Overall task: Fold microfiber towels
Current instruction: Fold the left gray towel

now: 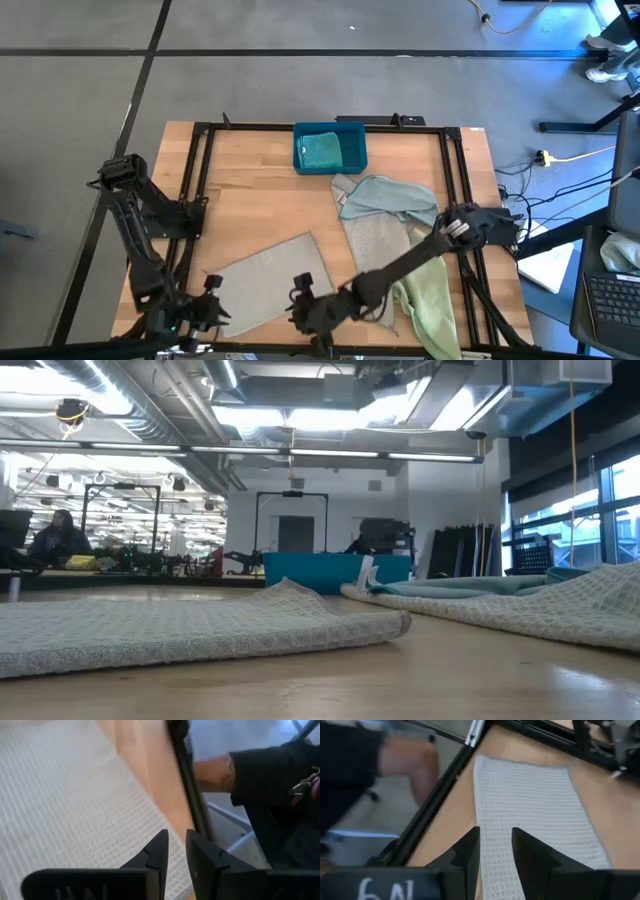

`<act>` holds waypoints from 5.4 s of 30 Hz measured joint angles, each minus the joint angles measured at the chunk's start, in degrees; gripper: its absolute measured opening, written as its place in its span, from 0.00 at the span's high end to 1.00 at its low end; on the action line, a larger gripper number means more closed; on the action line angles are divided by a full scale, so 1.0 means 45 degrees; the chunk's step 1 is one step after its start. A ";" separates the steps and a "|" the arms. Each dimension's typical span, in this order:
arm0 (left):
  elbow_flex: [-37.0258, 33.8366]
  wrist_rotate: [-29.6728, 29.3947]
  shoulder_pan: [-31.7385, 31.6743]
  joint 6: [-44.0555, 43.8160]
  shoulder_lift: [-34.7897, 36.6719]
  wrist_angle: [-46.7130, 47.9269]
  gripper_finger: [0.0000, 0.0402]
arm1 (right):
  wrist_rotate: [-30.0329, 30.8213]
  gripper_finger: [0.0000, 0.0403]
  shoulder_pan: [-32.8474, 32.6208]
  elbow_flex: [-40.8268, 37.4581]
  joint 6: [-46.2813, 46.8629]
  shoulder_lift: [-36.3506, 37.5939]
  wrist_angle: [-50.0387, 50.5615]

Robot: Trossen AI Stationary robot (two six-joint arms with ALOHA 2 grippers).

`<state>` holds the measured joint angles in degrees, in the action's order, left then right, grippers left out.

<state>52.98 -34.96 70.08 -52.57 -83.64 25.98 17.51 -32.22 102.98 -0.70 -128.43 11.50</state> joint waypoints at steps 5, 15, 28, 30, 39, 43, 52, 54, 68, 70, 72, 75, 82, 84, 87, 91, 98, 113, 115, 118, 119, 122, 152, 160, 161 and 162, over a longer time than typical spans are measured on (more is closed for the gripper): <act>0.1298 0.0340 0.0551 0.0252 -0.0635 0.1350 0.91 | 0.1910 0.71 -0.0399 0.0334 0.0458 -0.0521 0.0743; 0.4581 0.3510 0.0421 0.0034 -0.4324 0.6093 0.97 | 0.3846 0.71 -0.0405 0.0353 0.3389 -0.0465 0.1404; 0.5336 0.3480 0.0468 0.3255 -0.5083 0.4884 0.66 | 0.3914 0.71 -0.0492 0.0353 0.4503 -0.0465 0.1796; 0.5327 0.3215 0.0403 0.3642 -0.5279 0.4882 0.61 | 0.4004 0.71 -0.0492 0.0353 0.4833 -0.0465 0.1777; 0.5317 0.4534 -0.0569 0.2848 -0.6398 0.4216 0.55 | 0.4032 0.71 -0.0763 0.0353 0.5541 -0.0460 0.1798; 0.5317 0.5520 -0.0859 0.2699 -0.6759 0.4292 0.55 | 0.4164 0.71 -0.0837 0.0353 0.5790 -0.0460 0.1798; 0.5322 0.5350 -0.1110 0.2680 -0.6921 0.4659 0.55 | 0.4194 0.71 -0.0997 0.0353 0.5825 -0.0460 0.1798; 0.5322 0.5291 -0.1187 0.2673 -0.6921 0.4663 0.55 | 0.4198 0.71 -0.0991 0.0353 0.5865 -0.0460 0.1797; 0.5322 0.4975 -0.1215 0.1660 -0.6912 0.4862 0.60 | 0.4213 0.71 -0.0992 0.0353 0.6079 -0.0460 0.1789; 0.5322 0.4972 -0.1175 0.1586 -0.6912 0.4867 0.65 | 0.4213 0.71 -0.0992 0.0353 0.6079 -0.0460 0.1793; 0.5322 0.4992 -0.1145 0.1427 -0.6912 0.4882 0.71 | 0.4213 0.71 -0.0992 0.0353 0.6079 -0.0460 0.1789; 0.5322 0.5313 -0.1145 0.1417 -0.6912 0.4888 0.82 | 0.4213 0.71 -0.0992 0.0353 0.6074 -0.0460 0.1789; 0.5327 0.6065 -0.1154 0.1432 -0.6889 0.4945 0.98 | 0.4213 0.71 -0.0992 0.0353 0.6074 -0.0460 0.1789; 0.5327 0.6365 -0.1154 0.1432 -0.6813 0.5100 0.99 | 0.4213 0.71 -0.0992 0.0353 0.6074 -0.0460 0.1789; 0.5327 0.6469 -0.1140 0.1426 -0.6509 0.5954 1.00 | 0.4213 0.71 -0.0992 0.0353 0.6078 -0.0460 0.1789; 0.6285 0.5774 -0.1240 0.1554 -0.6392 0.8300 1.00 | 0.4212 0.71 -0.0992 0.0353 0.6084 -0.0460 0.1619; 0.7950 0.3759 -0.1904 0.2911 -0.6377 1.0309 1.00 | 0.3910 0.71 -0.0983 0.0353 0.5854 -0.0638 -0.0447; 0.8222 0.2785 -0.3566 0.4495 -0.6377 1.0463 1.00 | 0.2710 0.71 -0.0301 0.0353 0.5102 -0.2864 -0.5961; 0.8222 0.2666 -0.3690 0.4509 -0.6377 1.0462 1.00 | 0.2654 0.70 -0.0116 0.0353 0.5316 -0.2980 -0.6002; 0.8222 0.2549 -0.3798 0.4516 -0.6377 1.0463 1.00 | 0.2783 0.62 0.0054 0.0353 0.5418 -0.2991 -0.6077; 0.8222 0.2544 -0.3823 0.4516 -0.6377 1.0467 1.00 | 0.2937 0.58 0.0088 0.0353 0.5422 -0.2991 -0.6162; 0.8222 0.2370 -0.3821 0.4511 -0.6377 1.0462 1.00 | 0.3662 0.47 0.0160 0.0353 0.5425 -0.2991 -0.6319; 0.9857 0.1127 -0.4704 0.4732 -0.6358 0.9990 1.00 | 0.3625 0.54 0.0773 0.0353 0.5412 -0.3107 -0.6107; 0.9137 0.1631 -0.4705 0.4415 -0.6363 1.0044 1.00 | 0.3462 0.61 0.0502 0.0353 0.5098 -0.3107 -0.6456; 0.9130 0.1644 -0.4705 0.4414 -0.6368 1.0041 1.00 | 0.3421 0.61 0.0475 0.0353 0.5103 -0.3107 -0.6464; 0.9130 0.1642 -0.4705 0.4414 -0.6368 1.0022 1.00 | 0.3419 0.61 0.0448 0.0353 0.5110 -0.3107 -0.6461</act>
<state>94.06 -27.57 48.90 -32.71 -112.29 71.08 32.89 -30.20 104.57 22.29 -142.41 -17.57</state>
